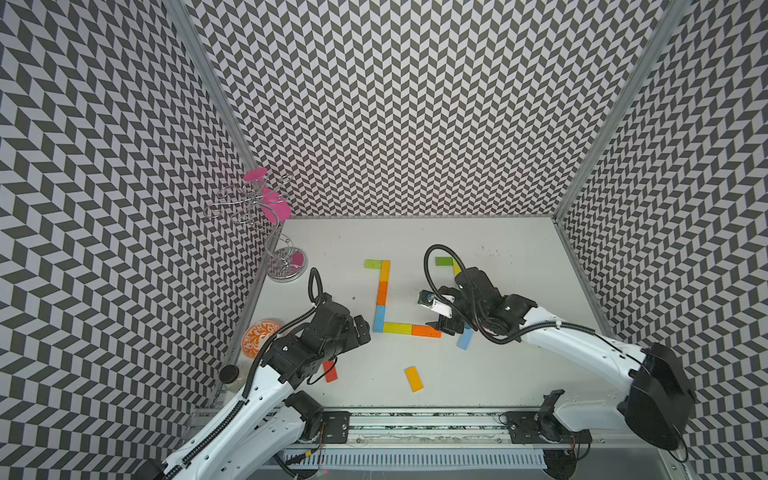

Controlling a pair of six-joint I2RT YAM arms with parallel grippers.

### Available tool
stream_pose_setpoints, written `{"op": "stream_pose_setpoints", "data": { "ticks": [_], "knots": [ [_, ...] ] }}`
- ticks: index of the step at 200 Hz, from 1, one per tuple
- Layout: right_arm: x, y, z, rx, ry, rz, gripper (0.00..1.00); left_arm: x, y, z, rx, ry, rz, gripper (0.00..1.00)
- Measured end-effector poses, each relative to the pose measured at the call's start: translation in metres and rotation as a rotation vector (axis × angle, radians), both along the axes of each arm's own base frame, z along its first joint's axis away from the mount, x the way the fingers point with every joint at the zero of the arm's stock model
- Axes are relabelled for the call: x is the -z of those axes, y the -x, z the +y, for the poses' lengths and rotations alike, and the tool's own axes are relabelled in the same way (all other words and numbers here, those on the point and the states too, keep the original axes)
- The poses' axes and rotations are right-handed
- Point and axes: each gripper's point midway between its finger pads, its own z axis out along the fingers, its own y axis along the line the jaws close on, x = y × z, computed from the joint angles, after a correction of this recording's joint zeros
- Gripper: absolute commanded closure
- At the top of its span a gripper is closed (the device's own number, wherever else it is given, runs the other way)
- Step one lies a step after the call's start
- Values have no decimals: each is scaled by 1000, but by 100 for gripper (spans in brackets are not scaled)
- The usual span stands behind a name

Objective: Assemble a giraffe with building blocks
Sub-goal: Assemble the building block at the center of the board.

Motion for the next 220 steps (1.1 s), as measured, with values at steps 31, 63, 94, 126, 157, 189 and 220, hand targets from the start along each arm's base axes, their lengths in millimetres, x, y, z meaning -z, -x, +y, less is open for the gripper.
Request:
{"op": "stream_pose_setpoints", "data": {
  "ticks": [31,63,94,126,157,189,220],
  "knots": [
    [-14,27,-10,-4,-90,-39,29,18,8,10,-48,-38,91,7],
    [-28,49,-16,4,-199,-72,29,44,19,18,-100,-102,232,6],
    [-40,68,-11,-13,-287,-95,30,69,38,38,-210,-214,400,4],
    [-44,79,-3,-32,-339,-86,31,86,57,56,-327,-326,545,1],
    [-41,85,0,-42,-366,-73,31,94,62,64,-389,-383,597,8],
    [-44,88,1,-44,-383,-69,31,95,55,64,-429,-333,576,20],
    [-47,88,1,-43,-396,-73,31,115,62,62,-428,-275,609,21]
  ]
}}
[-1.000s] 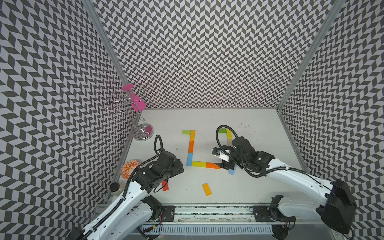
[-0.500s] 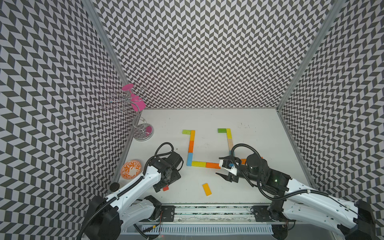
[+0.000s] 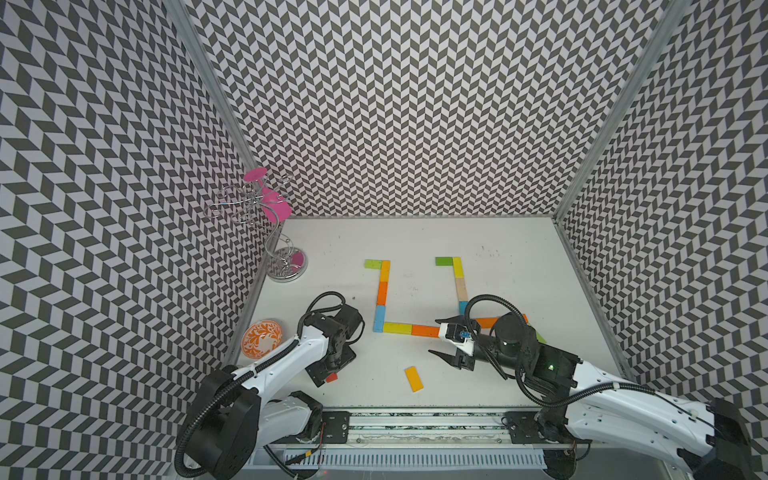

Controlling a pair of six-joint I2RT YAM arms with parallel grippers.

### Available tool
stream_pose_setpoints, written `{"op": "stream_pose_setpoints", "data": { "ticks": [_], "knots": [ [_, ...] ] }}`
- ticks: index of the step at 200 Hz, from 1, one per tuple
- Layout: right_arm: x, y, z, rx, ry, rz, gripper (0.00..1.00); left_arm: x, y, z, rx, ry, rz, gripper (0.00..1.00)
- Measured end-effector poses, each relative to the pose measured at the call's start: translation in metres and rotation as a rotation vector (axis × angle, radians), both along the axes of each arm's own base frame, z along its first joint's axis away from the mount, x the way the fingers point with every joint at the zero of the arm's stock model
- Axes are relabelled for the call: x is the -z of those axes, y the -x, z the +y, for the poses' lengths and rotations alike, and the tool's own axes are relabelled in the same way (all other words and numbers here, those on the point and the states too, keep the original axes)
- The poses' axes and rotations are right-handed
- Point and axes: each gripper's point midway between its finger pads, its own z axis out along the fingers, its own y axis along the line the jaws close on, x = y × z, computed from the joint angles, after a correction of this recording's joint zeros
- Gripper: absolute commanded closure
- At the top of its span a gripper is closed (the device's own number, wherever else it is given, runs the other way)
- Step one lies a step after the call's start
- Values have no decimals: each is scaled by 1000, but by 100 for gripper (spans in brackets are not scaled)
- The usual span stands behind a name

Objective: Assemble a giraffe with building blocks
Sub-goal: Assemble the building block at the center of the board.

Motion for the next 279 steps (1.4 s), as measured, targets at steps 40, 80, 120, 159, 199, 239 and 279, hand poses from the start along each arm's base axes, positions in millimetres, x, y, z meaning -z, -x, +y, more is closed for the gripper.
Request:
{"op": "stream_pose_setpoints", "data": {
  "ticks": [40,80,120,159,199,239,279],
  "knots": [
    [-1,-1,0,5,-4,-3,31,6,0,-5,-6,41,-4,30],
    [0,-2,0,9,0,-3,31,9,-7,-11,11,76,-38,49],
    [5,-2,2,9,12,6,32,10,-14,-16,43,99,-66,64],
    [11,-2,4,7,26,26,33,9,-18,-19,109,110,-76,76],
    [13,-1,9,10,33,39,34,8,-22,-45,334,104,-58,81],
    [11,5,16,1,38,38,34,9,-16,-87,607,104,-37,86],
    [10,11,26,-8,48,37,34,8,-19,-108,750,91,-4,89]
  ]
}}
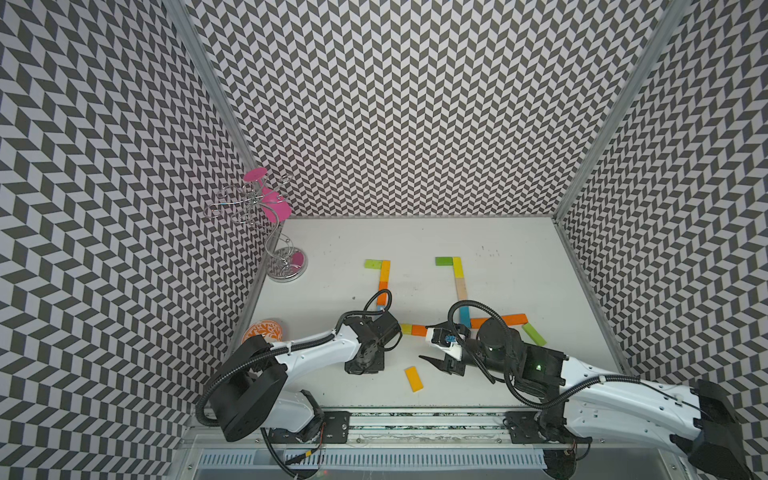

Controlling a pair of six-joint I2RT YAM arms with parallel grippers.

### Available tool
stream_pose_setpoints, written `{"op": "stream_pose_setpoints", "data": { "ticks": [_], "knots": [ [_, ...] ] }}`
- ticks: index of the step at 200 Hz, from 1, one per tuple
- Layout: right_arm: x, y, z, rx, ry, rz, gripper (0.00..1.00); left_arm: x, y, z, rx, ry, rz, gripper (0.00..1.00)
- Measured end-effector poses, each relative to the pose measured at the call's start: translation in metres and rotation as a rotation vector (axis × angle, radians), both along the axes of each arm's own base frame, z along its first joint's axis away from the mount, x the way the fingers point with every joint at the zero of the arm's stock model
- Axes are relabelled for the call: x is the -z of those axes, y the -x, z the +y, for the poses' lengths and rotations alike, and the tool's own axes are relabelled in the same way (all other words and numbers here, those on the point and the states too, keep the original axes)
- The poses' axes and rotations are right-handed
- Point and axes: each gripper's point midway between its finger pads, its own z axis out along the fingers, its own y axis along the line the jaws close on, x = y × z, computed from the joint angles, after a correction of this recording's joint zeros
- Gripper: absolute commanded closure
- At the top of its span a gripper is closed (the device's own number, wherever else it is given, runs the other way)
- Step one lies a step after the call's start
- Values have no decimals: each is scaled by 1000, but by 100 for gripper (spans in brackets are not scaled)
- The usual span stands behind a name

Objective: Assemble a giraffe with building blocks
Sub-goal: Assemble the building block at the center of the board.

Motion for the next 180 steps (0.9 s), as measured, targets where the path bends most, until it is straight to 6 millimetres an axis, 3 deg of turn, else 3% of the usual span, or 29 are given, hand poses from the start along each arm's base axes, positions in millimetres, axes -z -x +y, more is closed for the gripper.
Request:
{"op": "stream_pose_setpoints", "data": {
  "ticks": [38,86,180],
  "knots": [
    [-5,3,5,-1,-1,-10,34,0,-6,-8,85,-40,38,86],
    [-8,3,7,8,-4,-20,33,-1,-9,-10,177,-97,89,65],
    [-5,3,5,16,13,-21,33,-2,-14,-7,303,-169,123,58]
  ]
}}
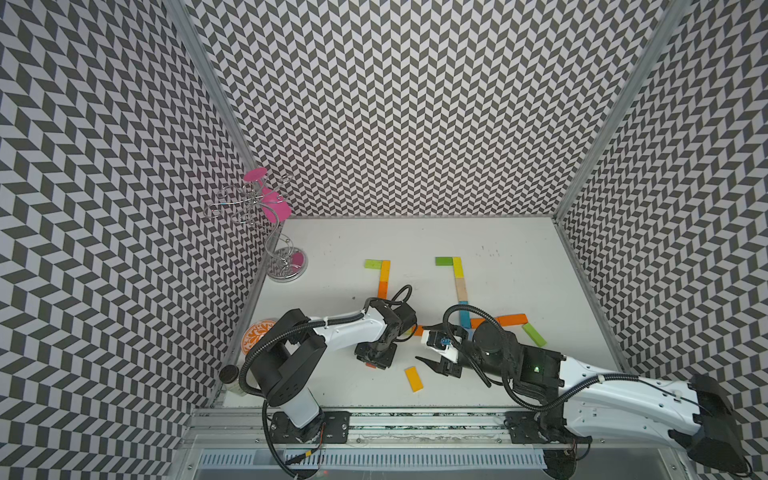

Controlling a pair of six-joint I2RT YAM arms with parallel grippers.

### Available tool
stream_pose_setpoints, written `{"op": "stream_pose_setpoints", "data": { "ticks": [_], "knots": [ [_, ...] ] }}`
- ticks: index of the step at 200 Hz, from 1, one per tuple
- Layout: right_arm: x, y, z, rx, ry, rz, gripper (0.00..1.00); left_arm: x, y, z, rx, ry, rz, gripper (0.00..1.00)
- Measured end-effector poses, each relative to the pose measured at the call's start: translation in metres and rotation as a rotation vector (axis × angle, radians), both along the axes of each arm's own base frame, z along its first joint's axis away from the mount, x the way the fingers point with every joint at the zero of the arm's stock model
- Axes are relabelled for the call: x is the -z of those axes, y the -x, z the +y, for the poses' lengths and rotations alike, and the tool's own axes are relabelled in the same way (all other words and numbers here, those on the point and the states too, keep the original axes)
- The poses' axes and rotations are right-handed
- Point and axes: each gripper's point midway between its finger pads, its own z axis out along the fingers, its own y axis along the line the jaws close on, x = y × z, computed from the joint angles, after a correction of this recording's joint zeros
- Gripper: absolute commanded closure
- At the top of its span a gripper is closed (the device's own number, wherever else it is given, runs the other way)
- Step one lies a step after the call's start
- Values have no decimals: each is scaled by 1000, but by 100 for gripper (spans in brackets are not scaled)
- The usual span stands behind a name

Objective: Assemble a giraffe with building blocks
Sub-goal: Assemble the building block at the center of the board.

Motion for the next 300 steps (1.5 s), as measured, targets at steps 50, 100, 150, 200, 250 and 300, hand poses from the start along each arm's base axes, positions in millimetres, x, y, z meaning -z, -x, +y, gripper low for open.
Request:
{"op": "stream_pose_setpoints", "data": {
  "ticks": [50,100,150,200,250,300],
  "knots": [
    [0,-1,2,0,6,3,33,0,-1,1,20,-2,4,71],
    [0,-1,5,-3,14,6,33,-1,-5,4,-1,12,27,73],
    [1,-1,8,-8,18,7,34,-1,-17,5,-13,-5,33,73],
    [1,-1,9,-7,20,7,34,-1,-22,5,0,-15,45,70],
    [1,-1,9,-6,21,5,34,-1,-28,5,11,-19,36,67],
    [1,-1,9,-7,21,5,33,-2,-36,3,18,-19,20,66]
  ]
}}
